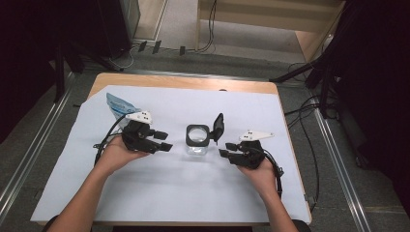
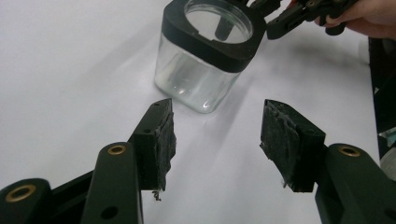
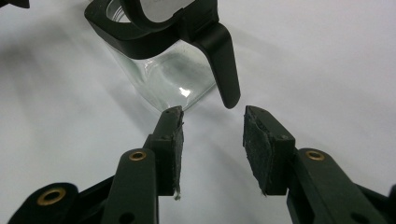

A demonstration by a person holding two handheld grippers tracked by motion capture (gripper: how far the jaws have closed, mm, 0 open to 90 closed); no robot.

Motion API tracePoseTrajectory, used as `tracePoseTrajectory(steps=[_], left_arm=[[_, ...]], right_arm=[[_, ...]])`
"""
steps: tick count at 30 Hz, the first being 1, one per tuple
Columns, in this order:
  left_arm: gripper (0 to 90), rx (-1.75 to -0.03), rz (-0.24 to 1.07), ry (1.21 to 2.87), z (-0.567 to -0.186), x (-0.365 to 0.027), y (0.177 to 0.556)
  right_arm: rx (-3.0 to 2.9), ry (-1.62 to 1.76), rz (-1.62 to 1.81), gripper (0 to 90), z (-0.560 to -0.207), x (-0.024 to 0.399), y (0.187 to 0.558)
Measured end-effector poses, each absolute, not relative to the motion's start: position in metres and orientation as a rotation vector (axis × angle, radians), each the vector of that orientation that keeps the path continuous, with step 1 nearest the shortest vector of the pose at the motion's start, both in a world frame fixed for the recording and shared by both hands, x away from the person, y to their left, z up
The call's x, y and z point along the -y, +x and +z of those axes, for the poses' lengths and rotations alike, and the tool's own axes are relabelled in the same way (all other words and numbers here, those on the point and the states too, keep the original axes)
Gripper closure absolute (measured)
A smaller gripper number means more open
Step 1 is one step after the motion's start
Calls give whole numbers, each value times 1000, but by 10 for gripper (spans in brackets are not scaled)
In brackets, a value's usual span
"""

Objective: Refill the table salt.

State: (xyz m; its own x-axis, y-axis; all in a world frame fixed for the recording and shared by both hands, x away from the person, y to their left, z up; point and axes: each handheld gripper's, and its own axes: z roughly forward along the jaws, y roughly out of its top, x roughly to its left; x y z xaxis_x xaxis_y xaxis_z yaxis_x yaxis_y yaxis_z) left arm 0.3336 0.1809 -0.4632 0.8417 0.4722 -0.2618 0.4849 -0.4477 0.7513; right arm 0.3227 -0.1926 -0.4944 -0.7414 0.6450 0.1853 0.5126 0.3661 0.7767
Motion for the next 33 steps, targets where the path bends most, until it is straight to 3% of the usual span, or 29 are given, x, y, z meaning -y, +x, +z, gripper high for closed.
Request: tracePoseTrajectory(steps=[8,21,33], left_arm=[[451,-728,-4,2087,-464,-198,330],[447,-818,15,2060,-466,-228,328],[445,-905,75,2021,-467,-258,321]], right_arm=[[-2466,1055,1321,586,-495,194,326],[-2450,1077,1324,476,-494,196,332],[-2446,1079,1326,472,-495,201,335]])
